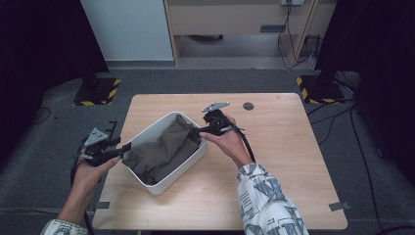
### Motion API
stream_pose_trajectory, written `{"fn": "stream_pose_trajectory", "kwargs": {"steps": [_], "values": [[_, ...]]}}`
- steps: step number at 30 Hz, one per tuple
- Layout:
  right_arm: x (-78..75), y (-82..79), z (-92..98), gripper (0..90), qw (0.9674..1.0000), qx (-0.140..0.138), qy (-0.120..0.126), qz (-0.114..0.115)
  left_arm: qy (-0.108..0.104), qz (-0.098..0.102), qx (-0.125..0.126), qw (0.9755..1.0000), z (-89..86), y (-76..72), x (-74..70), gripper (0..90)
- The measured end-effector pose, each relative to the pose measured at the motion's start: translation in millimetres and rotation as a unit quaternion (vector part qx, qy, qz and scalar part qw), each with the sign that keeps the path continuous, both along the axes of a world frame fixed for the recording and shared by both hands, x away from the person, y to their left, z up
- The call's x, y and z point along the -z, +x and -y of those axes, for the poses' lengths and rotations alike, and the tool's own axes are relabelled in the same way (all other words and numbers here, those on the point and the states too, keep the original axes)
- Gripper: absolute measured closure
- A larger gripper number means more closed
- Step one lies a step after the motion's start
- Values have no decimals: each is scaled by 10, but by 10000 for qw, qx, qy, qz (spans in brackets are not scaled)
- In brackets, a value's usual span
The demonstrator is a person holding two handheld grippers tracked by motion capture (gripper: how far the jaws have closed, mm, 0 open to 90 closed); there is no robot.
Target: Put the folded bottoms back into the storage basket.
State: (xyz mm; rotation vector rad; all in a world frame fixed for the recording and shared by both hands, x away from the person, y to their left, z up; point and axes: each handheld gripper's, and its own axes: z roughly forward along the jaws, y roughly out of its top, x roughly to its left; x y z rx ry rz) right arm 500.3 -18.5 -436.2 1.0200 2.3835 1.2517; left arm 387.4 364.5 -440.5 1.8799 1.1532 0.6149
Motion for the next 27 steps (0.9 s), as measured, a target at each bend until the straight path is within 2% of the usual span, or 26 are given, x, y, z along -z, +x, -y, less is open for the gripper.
{"fn": "stream_pose_trajectory", "kwargs": {"steps": [4,8,11,17,21,27], "values": [[24,-57,87,243,9998,-91,136,84,41,-26,-17,10000,27,36,21,509],[40,-94,188,353,9994,-62,272,221,119,-74,-8,9999,74,89,37,562],[93,-115,294,430,9984,-110,473,280,197,-116,-1,9997,106,129,33,575],[146,-154,432,496,9971,-132,664,354,339,-131,-156,9992,128,199,39,611],[171,-219,513,514,9972,-155,626,379,410,-176,-180,9988,148,248,73,620],[269,-333,636,520,9984,-88,457,327,313,-193,-189,9991,158,182,56,638]]}}
